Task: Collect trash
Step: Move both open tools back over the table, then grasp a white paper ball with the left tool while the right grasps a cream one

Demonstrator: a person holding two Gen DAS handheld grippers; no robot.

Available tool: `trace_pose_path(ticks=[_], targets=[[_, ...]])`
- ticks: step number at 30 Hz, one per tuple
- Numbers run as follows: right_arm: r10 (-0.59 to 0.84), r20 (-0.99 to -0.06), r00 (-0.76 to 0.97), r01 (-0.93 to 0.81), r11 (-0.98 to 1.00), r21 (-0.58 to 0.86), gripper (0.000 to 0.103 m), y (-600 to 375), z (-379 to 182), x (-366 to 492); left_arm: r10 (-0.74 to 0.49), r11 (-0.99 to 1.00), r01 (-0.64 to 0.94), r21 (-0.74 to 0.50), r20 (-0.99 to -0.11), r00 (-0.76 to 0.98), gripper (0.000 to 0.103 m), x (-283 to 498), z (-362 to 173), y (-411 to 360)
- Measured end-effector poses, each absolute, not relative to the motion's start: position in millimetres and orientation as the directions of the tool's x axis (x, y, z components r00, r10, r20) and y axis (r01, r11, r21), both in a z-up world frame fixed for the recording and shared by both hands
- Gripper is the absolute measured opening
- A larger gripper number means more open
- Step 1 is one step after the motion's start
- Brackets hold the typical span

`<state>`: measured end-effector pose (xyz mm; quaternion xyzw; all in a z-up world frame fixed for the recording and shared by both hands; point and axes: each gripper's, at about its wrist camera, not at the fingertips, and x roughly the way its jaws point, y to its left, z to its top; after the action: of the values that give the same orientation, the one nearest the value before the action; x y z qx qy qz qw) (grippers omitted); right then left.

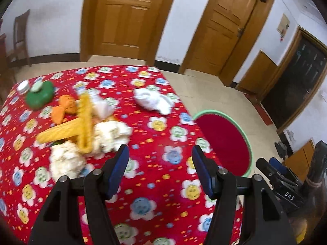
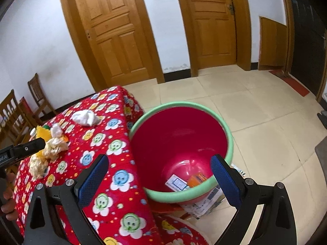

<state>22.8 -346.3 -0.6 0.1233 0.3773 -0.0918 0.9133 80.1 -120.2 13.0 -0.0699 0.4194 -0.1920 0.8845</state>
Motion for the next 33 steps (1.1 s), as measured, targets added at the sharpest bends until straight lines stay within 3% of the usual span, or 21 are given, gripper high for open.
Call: trace_pose_path(ticks=[11,25,31,33], targets=[[-0.006,-0.738,0.675,0.181,0.971,0.158,0.100,-313.6,-2.9,38.1,-0.221,0.975,0.119,-0.189,-0.738,0.638,0.063,73.9,-4.7,-53.0],[0.072,-0.777,0.626,0.075,0.986,0.151,0.100,-278.7,-7.9,73.2,-0.194,0.975,0.021,-0.223,-0.792,0.580,0.063,92.6,-43.8,-24.6],[0.108,-0.782,0.613,0.017,0.989,0.150,0.100,-261.5,-8.9,90.4,-0.225,0.962,-0.002,-0.275,-0.794,0.564,0.050,98.7,-54.8,-16.9],[0.120,-0.785,0.607,-0.003,0.989,0.148,0.100,-255.1,-10.3,94.7,-0.264,0.949,0.003,-0.315,-0.789,0.555,0.040,99.7,-57.2,-14.5]])
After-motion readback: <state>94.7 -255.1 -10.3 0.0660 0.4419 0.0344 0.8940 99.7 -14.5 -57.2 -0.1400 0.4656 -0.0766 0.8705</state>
